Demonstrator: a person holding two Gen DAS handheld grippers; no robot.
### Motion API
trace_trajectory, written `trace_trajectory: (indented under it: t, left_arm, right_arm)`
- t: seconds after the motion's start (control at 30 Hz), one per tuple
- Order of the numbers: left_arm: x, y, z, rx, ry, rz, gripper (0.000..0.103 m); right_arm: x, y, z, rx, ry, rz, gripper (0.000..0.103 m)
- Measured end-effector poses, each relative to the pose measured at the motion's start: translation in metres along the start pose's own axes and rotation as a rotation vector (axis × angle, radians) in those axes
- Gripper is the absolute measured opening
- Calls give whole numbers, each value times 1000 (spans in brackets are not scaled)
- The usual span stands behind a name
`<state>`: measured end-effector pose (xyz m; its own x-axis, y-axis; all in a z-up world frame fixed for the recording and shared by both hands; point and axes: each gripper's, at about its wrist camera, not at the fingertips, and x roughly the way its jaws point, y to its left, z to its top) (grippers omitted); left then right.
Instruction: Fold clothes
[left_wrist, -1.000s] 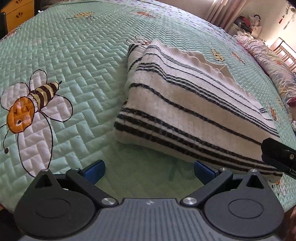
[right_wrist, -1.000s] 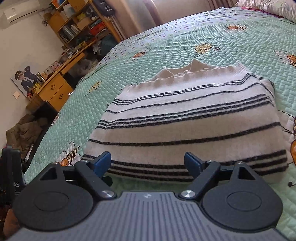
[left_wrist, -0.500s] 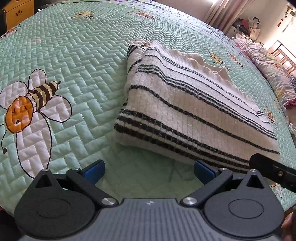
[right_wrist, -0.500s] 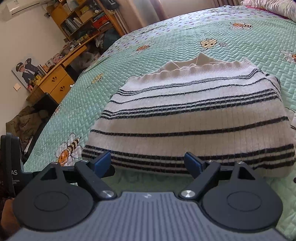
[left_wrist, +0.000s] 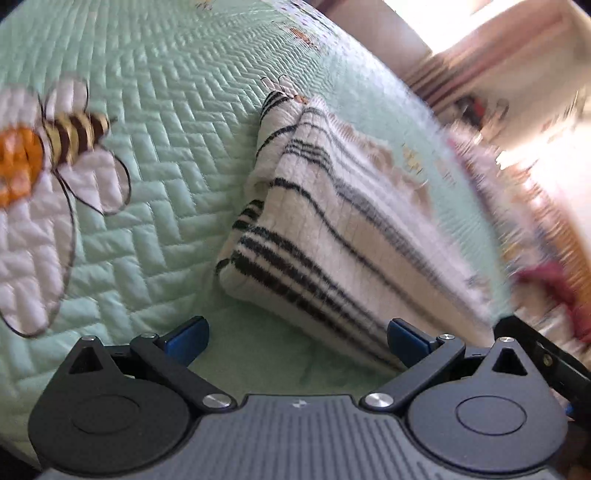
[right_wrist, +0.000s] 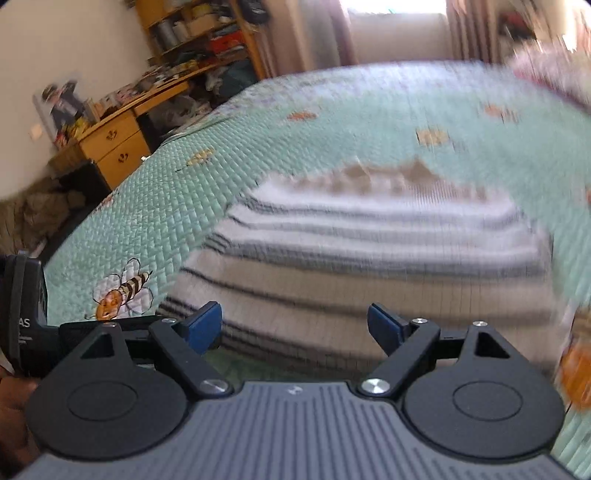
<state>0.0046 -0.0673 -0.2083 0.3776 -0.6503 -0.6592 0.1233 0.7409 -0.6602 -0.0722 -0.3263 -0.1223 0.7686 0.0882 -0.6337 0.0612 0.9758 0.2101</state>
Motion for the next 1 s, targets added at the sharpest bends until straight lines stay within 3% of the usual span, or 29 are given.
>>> trace_trajectory:
  t: [0.1,0.17,0.3,0.43,0.57,0.83,1.0]
  left_arm:
    - [6,8,2,-77,19,-107,102]
    - [13,12,0,-115,25,-156,102]
    - [23,17,-3,-163,13,-224,102]
    - [25,24,-4,-186,3,-272,102]
    - [24,36,-1,-240,7,-314,98]
    - [17,59,3,-391,16,-334,98]
    - [30,61,15,-431,34,-370,102]
  right_arm:
    - [12,24,37,-120,-19,-6,87]
    - [31,44,64,-197,15,-26,87]
    - [106,83,115,-295,185,-61,87]
    - [193,110,147,-287,400,-151,87]
    - [257,121,156,-163,583,-245,86]
    - [295,157,150,-204,644,-346,86]
    - [323,149,132,-241,672,-511,86]
